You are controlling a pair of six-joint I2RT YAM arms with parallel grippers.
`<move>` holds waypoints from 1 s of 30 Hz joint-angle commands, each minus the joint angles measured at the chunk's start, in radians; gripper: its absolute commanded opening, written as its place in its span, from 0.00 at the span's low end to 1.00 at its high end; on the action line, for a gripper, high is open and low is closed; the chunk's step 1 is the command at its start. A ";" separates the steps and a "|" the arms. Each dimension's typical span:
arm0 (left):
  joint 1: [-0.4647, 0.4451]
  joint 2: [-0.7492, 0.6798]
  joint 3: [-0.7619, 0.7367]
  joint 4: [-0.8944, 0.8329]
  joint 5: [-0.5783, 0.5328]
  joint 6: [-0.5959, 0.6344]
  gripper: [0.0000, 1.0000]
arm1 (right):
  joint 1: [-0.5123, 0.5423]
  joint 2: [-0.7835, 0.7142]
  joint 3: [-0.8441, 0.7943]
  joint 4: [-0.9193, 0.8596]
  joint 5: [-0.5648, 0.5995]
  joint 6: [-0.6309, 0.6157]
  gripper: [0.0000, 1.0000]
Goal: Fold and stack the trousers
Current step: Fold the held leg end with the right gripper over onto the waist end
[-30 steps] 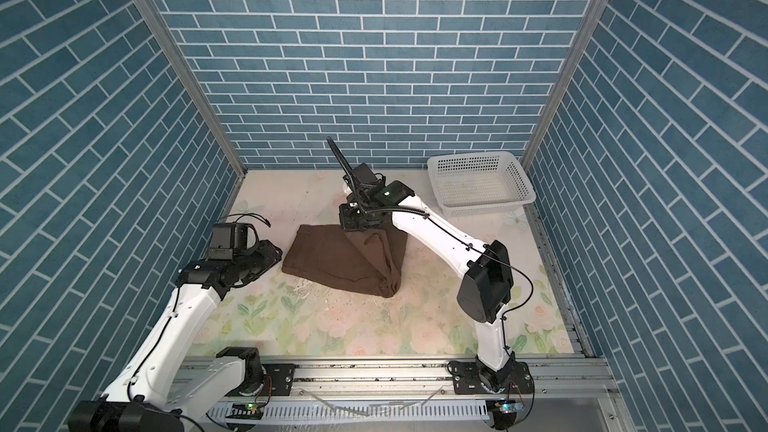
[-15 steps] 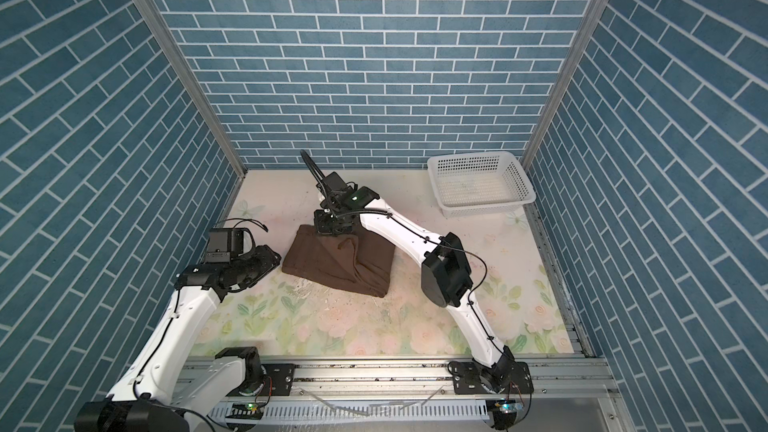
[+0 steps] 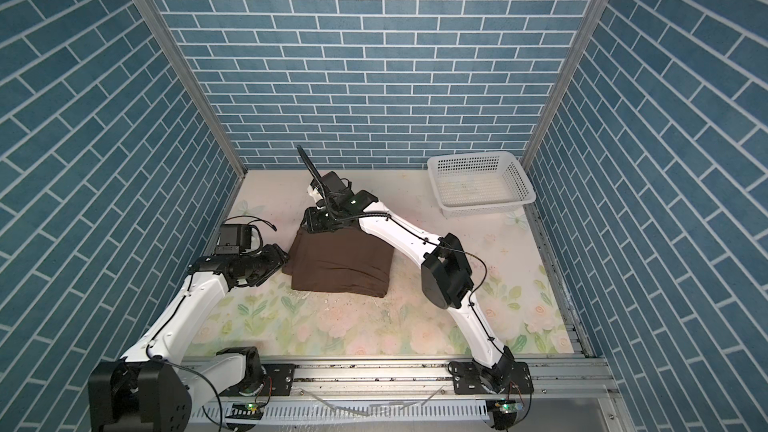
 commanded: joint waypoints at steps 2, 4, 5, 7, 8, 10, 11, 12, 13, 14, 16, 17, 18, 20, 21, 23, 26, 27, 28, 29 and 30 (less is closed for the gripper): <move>-0.013 0.042 -0.015 0.091 0.041 -0.007 0.68 | -0.039 -0.255 -0.250 0.047 0.125 -0.100 0.40; -0.031 0.064 -0.016 0.109 0.033 -0.009 0.68 | -0.062 -0.342 -0.390 0.077 0.145 -0.089 0.37; -0.045 0.077 -0.019 0.123 0.028 -0.006 0.68 | -0.074 -0.384 -0.461 0.087 0.150 -0.082 0.35; -0.070 0.110 -0.019 0.140 0.012 -0.003 0.69 | -0.092 -0.451 -0.583 0.100 0.157 -0.065 0.31; -0.081 0.130 -0.020 0.148 0.000 -0.003 0.68 | -0.102 -0.484 -0.643 0.104 0.157 -0.056 0.28; -0.094 0.170 -0.025 0.167 -0.021 -0.003 0.68 | -0.111 -0.531 -0.734 0.106 0.161 -0.044 0.24; -0.097 0.192 -0.028 0.179 -0.029 -0.004 0.67 | -0.114 -0.551 -0.774 0.103 0.166 -0.039 0.22; -0.098 0.209 -0.031 0.191 -0.034 -0.004 0.66 | -0.116 -0.563 -0.806 0.107 0.169 -0.033 0.21; -0.100 0.228 -0.034 0.205 -0.041 -0.007 0.65 | -0.114 -0.578 -0.839 0.116 0.170 -0.021 0.20; -0.100 0.246 -0.035 0.216 -0.043 -0.014 0.64 | -0.116 -0.586 -0.868 0.133 0.163 -0.005 0.19; -0.103 0.275 -0.036 0.242 -0.033 -0.028 0.61 | -0.116 -0.589 -0.913 0.166 0.139 0.018 0.17; -0.106 0.284 -0.036 0.256 -0.025 -0.036 0.60 | -0.115 -0.582 -0.929 0.181 0.131 0.033 0.15; -0.110 0.291 -0.036 0.266 -0.023 -0.041 0.58 | -0.114 -0.573 -0.944 0.195 0.122 0.044 0.13; -0.121 0.297 -0.033 0.272 -0.025 -0.051 0.55 | -0.112 -0.540 -0.990 0.254 0.096 0.078 0.09; -0.124 0.299 -0.030 0.272 -0.026 -0.053 0.55 | -0.108 -0.520 -1.008 0.274 0.080 0.088 0.08; -0.126 0.295 -0.022 0.263 -0.035 -0.055 0.54 | -0.096 -0.468 -1.025 0.265 0.068 0.092 0.03; -0.126 0.284 -0.008 0.243 -0.047 -0.048 0.52 | -0.073 -0.426 -1.059 0.260 0.076 0.095 0.00; -0.126 0.283 -0.003 0.236 -0.051 -0.043 0.50 | -0.067 -0.421 -1.069 0.264 0.077 0.095 0.00; -0.126 0.281 0.002 0.227 -0.057 -0.041 0.48 | -0.064 -0.416 -1.084 0.265 0.085 0.098 0.00; -0.126 0.279 0.005 0.221 -0.062 -0.039 0.44 | -0.064 -0.410 -1.096 0.265 0.093 0.100 0.00; -0.126 0.279 0.007 0.219 -0.064 -0.039 0.40 | -0.063 -0.406 -1.105 0.266 0.098 0.100 0.00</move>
